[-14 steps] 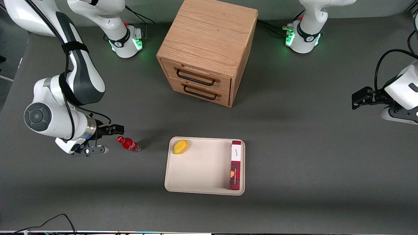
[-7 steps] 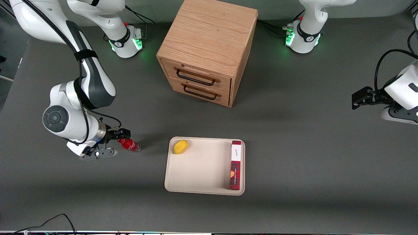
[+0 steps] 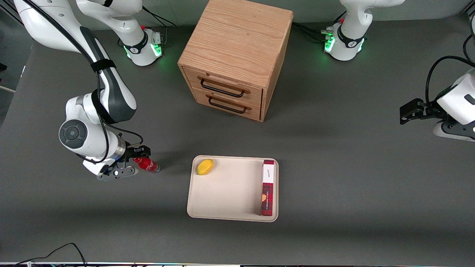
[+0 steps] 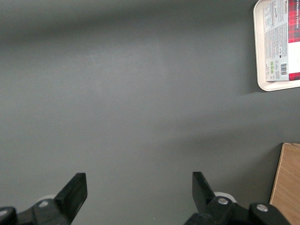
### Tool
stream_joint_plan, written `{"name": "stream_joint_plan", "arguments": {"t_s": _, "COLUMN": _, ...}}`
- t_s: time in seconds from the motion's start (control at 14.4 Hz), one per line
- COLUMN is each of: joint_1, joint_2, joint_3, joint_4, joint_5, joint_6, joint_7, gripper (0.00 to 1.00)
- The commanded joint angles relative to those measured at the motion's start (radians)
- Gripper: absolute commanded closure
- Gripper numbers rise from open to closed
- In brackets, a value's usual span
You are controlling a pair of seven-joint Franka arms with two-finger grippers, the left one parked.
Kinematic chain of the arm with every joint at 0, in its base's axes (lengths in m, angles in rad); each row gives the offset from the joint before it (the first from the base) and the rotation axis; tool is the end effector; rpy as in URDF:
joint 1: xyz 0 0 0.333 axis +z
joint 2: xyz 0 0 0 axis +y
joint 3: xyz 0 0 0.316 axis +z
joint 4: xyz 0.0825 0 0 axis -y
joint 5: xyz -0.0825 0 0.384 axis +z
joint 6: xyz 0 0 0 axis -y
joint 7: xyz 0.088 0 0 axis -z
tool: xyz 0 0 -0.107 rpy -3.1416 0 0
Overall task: Place coke bottle on tray
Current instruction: 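Close the right gripper around the bottle's cap end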
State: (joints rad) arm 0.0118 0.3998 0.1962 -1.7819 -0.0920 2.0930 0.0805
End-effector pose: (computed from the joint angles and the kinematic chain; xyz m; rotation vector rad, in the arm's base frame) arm 0.6281 0.1184 0.3292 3.1158 0.2570 -0.1232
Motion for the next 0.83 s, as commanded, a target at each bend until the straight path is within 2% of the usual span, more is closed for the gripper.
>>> {"name": "stream_joint_plan", "arguments": {"t_s": 0.0, "joint_1": 0.000, "joint_2": -0.025, "joint_3": 0.002, "joint_4": -0.025, "joint_5": -0.018, "joint_6": 0.015, "joint_7": -0.011, "gripper": 0.37}}
{"name": "stream_joint_plan", "arguments": {"t_s": 0.07, "joint_1": 0.000, "joint_2": -0.027, "joint_3": 0.002, "joint_4": -0.025, "joint_5": -0.018, "joint_6": 0.015, "joint_7": -0.011, "gripper": 0.44}}
{"name": "stream_joint_plan", "arguments": {"t_s": 0.35, "joint_1": 0.000, "joint_2": -0.033, "joint_3": 0.009, "joint_4": -0.024, "joint_5": -0.018, "joint_6": 0.007, "joint_7": -0.010, "gripper": 0.59}}
{"name": "stream_joint_plan", "arguments": {"t_s": 0.48, "joint_1": 0.000, "joint_2": -0.039, "joint_3": 0.009, "joint_4": -0.024, "joint_5": -0.018, "joint_6": 0.004, "joint_7": -0.008, "gripper": 0.73}}
{"name": "stream_joint_plan", "arguments": {"t_s": 0.69, "joint_1": -0.001, "joint_2": -0.047, "joint_3": 0.009, "joint_4": -0.024, "joint_5": -0.018, "joint_6": 0.001, "joint_7": -0.007, "gripper": 1.00}}
{"name": "stream_joint_plan", "arguments": {"t_s": 0.76, "joint_1": -0.001, "joint_2": -0.052, "joint_3": 0.009, "joint_4": -0.024, "joint_5": -0.018, "joint_6": -0.010, "joint_7": -0.007, "gripper": 1.00}}
